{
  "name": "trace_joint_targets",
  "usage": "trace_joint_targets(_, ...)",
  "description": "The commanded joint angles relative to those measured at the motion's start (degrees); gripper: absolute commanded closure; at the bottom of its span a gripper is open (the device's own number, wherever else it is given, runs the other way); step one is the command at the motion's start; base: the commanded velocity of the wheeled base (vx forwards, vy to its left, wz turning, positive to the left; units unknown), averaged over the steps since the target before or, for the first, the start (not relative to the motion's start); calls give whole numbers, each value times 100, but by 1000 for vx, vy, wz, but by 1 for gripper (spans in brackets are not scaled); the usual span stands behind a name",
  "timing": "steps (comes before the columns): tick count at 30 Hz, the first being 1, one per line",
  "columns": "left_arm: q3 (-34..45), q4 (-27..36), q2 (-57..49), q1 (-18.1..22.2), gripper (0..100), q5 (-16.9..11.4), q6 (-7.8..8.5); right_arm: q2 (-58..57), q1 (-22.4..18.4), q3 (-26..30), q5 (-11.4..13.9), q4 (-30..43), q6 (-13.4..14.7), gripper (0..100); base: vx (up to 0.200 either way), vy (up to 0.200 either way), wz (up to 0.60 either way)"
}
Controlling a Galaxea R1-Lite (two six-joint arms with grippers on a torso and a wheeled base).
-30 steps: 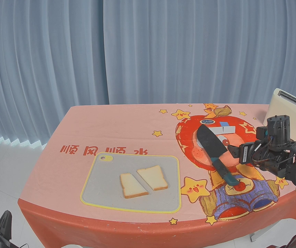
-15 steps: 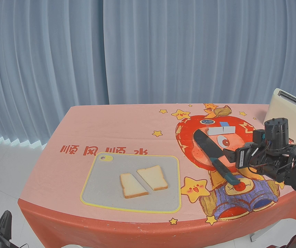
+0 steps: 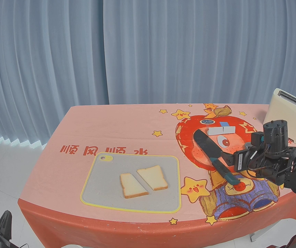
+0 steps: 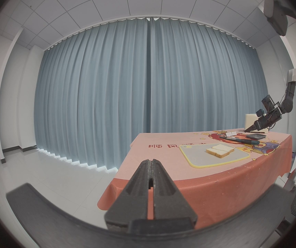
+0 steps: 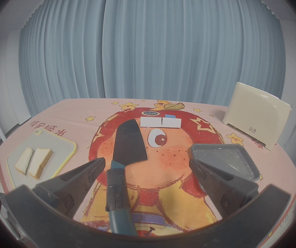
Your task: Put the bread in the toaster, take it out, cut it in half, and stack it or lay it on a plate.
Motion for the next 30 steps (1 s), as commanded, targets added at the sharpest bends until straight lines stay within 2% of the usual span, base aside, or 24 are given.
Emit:
trace_joint_targets(1,101,-4,-75,8,100,0,1,-18,66,33,1,-10,1,0,0,0,0)
trace_joint_targets(19,101,-4,-75,8,100,0,1,-282,435,60,-8,-10,19,0,0,0,0)
trace_joint_targets(24,101,-4,-66,8,100,0,1,-352,787,77,-8,-19,54,0,0,0,0)
trace_joint_targets(30,101,-4,-75,8,100,0,1,-308,875,-19,-8,-19,28,0,0,0,0)
